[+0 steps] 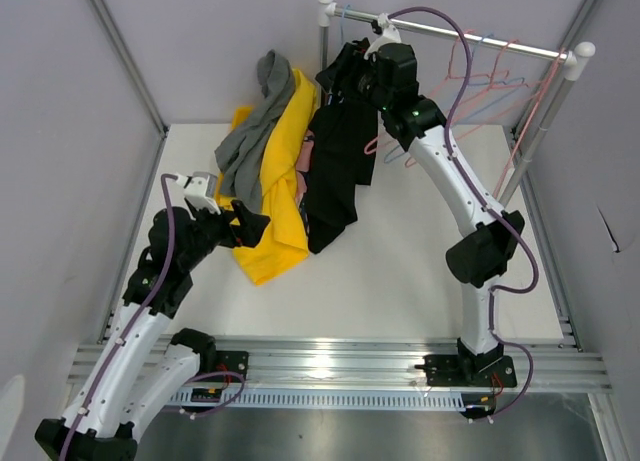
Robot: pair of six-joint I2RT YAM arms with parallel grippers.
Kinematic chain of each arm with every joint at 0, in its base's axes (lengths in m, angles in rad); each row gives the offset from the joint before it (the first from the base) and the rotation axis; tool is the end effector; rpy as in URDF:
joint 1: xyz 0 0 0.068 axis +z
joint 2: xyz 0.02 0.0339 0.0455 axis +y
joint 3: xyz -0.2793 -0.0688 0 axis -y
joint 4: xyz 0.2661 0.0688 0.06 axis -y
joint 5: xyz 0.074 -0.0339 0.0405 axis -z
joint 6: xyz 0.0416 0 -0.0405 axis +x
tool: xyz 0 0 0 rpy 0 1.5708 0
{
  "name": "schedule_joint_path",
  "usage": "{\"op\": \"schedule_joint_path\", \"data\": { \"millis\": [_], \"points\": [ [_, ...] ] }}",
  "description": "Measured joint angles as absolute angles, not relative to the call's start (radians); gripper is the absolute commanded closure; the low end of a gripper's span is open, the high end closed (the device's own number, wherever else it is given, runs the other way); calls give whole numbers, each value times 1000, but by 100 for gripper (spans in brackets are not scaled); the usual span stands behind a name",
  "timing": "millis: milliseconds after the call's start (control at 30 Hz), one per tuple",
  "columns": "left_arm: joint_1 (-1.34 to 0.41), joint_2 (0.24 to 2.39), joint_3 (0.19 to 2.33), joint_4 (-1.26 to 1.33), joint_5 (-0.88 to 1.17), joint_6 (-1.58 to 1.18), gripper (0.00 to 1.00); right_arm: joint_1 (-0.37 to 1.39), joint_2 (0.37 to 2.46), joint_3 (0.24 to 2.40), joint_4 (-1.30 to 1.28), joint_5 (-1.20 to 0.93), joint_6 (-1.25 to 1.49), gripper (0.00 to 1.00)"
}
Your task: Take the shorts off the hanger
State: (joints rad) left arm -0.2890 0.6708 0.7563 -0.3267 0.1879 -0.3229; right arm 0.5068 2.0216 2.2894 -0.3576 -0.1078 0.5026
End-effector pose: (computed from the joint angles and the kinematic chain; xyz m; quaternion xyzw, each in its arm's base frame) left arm 0.1634 -0.0567 0.3422 0.0446 0.7844 -0.2554 0.5634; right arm 0.4326 0.2453 0.4828 -0.0379 0.7370 0.3606 0.5705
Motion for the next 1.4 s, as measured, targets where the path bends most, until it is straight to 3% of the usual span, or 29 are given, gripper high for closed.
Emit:
{"op": "schedule_joint_path", "data": {
  "millis": [67,100,233,533,800,1133,1233,1267,1333,1400],
  "points": [
    [-290,671,746,-329,188,-323,1,512,2040,2289,-344,-96,511,53],
    [-291,667,743,-329,188,-322,1,516,2047,2289,-336,-91,516,71],
    [-292,636,727,-323,187,-323,1,535,2057,2289,-326,-63,535,100],
    [-307,648,714,-292,257,-322,1,580,2021,2277,-350,30,509,100],
    [-619,841,835,-246,272,-314,1,662,1801,2191,-374,125,447,100],
    [-741,1023,1049,-97,229,-313,1,768,1605,2028,-411,226,416,100],
    [-767,1060,1071,-62,223,-314,7,771,1585,1990,-404,241,406,100],
    [-775,1074,1074,-53,223,-314,17,772,1578,1979,-400,246,404,100],
    [-795,1099,1074,-47,219,-318,25,775,1564,1969,-396,255,398,100],
    [-822,1119,1073,-47,215,-314,25,778,1552,1968,-396,262,394,100]
  ]
}}
